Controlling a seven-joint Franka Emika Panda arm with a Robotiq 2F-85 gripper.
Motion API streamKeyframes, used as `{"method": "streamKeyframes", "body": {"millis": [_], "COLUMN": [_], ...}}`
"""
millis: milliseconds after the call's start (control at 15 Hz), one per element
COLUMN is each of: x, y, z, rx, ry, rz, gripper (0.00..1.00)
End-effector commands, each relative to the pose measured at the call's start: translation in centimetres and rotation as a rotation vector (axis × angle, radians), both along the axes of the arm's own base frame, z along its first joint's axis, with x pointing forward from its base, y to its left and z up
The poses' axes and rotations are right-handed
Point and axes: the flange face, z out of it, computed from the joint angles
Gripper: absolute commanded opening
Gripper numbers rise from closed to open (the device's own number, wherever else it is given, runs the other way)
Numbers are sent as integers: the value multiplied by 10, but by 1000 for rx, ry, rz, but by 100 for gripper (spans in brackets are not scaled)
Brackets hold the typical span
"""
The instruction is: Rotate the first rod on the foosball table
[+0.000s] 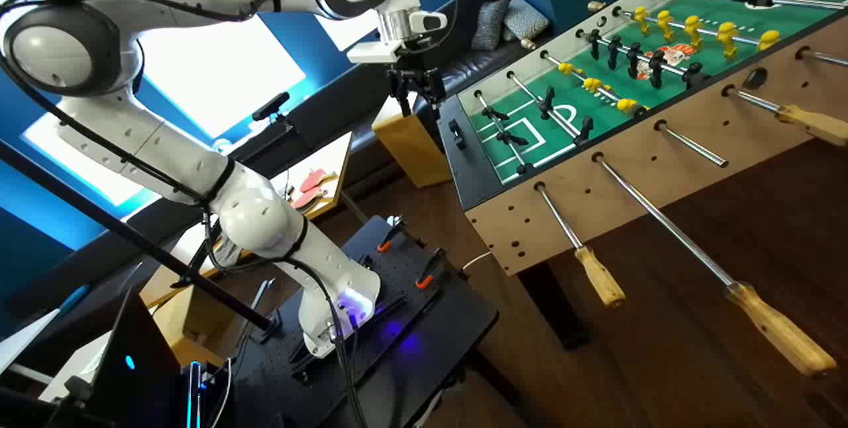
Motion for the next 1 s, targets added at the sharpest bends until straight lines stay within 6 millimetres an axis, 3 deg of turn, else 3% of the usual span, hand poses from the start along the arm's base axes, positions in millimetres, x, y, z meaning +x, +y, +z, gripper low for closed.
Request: {"method": "streamKeyframes", "body": {"millis": [0, 333, 467, 667, 933], "x": [0, 0, 3, 0, -19], "y": [0, 0, -11, -58, -143], "z": [0, 0, 3, 5, -4], "rx": [0, 0, 18, 84, 163], "ry": [0, 0, -16, -64, -111], "rz": [0, 0, -32, -155, -384], "gripper": [100, 100, 100, 100, 100]}}
